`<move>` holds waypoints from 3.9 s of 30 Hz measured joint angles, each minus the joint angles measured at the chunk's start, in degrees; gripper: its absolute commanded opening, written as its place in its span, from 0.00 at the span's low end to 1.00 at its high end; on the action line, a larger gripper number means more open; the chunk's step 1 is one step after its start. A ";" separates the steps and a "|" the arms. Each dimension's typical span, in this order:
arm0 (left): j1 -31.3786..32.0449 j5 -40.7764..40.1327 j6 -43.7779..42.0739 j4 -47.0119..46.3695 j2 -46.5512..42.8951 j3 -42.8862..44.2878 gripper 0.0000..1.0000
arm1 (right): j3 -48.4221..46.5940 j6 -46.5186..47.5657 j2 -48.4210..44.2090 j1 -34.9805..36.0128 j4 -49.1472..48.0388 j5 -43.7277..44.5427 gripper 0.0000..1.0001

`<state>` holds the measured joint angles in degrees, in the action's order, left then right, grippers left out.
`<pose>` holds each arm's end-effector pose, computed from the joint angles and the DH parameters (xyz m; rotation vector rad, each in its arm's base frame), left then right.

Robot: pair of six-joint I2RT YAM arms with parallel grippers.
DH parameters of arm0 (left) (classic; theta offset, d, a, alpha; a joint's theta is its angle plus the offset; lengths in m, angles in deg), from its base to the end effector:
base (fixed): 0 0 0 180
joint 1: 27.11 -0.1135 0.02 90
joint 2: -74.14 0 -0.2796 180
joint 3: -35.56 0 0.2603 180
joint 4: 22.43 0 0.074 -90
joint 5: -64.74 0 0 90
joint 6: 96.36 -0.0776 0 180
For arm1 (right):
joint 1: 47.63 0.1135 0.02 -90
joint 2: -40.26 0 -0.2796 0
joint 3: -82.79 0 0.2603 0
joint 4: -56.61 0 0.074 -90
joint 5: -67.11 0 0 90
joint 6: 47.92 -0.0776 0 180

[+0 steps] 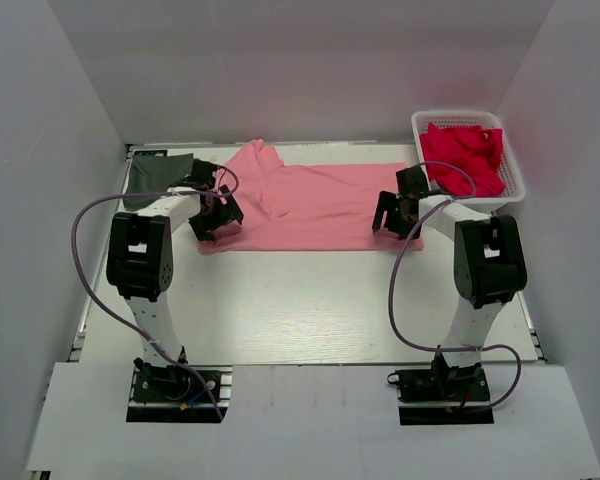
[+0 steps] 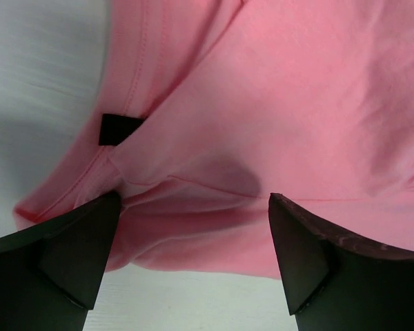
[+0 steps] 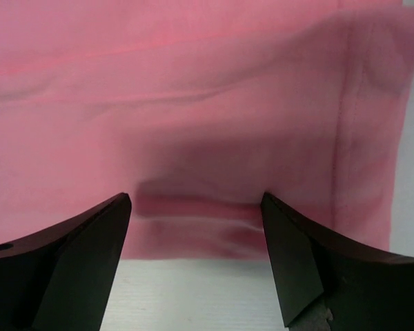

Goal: Fold and stack the t-shirts
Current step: Fold the flattened tshirt in 1/3 of the way, then grap the side of the flattened tshirt furthest away from the robot with both arms

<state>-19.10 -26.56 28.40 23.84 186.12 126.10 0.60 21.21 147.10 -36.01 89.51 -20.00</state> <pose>0.4205 -0.0574 0.1374 -0.6459 2.6898 -0.1695 0.4111 0.0805 0.1447 0.2269 2.5703 0.1476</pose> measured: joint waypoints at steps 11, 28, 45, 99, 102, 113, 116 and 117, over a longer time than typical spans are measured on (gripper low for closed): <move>-4.33 2.58 1.31 -3.72 -4.79 -7.41 0.99 | 3.37 -3.34 -1.75 0.00 -3.56 1.53 0.82; -4.13 3.69 15.69 16.94 -44.46 -41.38 0.99 | 31.54 -5.92 -33.20 5.11 2.80 -1.90 0.90; -4.52 -8.26 8.00 11.13 -8.24 9.88 0.99 | -3.41 -3.78 -9.62 5.46 2.01 10.08 0.90; 1.38 -13.66 -11.37 -0.72 21.18 29.62 0.00 | -29.64 -0.15 20.35 0.76 4.81 11.34 0.68; 1.38 -13.64 -11.45 -1.40 20.76 28.89 0.00 | -30.03 -0.52 21.14 0.76 5.07 10.71 0.68; 1.38 -13.44 -11.32 -2.86 17.16 23.04 0.00 | -24.63 -2.19 18.21 0.55 2.97 10.49 0.00; 1.38 -12.87 -11.30 -3.19 16.68 22.40 0.00 | -24.63 -2.45 18.16 0.55 2.95 10.60 0.00; 1.38 -12.72 -11.34 -3.34 16.55 22.34 0.00 | -24.63 -2.45 18.16 0.55 2.95 10.60 0.00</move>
<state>-17.72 -39.28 17.06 20.50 202.67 148.43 -24.03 18.77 165.27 -35.46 92.46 -9.40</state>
